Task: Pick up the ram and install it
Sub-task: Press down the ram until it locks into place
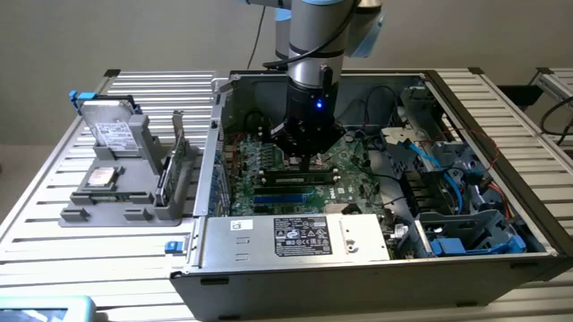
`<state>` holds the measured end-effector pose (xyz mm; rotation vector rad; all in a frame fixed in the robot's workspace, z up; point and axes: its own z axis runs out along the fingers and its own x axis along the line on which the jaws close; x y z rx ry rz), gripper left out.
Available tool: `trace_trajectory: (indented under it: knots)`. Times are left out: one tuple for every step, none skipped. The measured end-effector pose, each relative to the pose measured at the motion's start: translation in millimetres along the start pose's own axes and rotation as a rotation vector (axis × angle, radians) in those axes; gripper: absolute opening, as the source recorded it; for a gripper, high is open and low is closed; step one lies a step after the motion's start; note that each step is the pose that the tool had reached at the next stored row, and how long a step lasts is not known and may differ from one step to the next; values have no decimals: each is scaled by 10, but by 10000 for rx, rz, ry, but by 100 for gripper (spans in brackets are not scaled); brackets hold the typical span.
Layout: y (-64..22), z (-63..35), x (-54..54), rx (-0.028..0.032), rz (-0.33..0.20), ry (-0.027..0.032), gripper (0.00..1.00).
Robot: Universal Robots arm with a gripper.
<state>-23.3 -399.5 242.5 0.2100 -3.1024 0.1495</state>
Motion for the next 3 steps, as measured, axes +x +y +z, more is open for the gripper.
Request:
trace_trajectory:
  knots:
    - [0, 0, 0, 0, 0, 0, 11]
    - [0, 0, 0, 0, 1, 0, 11]
    - [0, 0, 0, 0, 0, 0, 11]
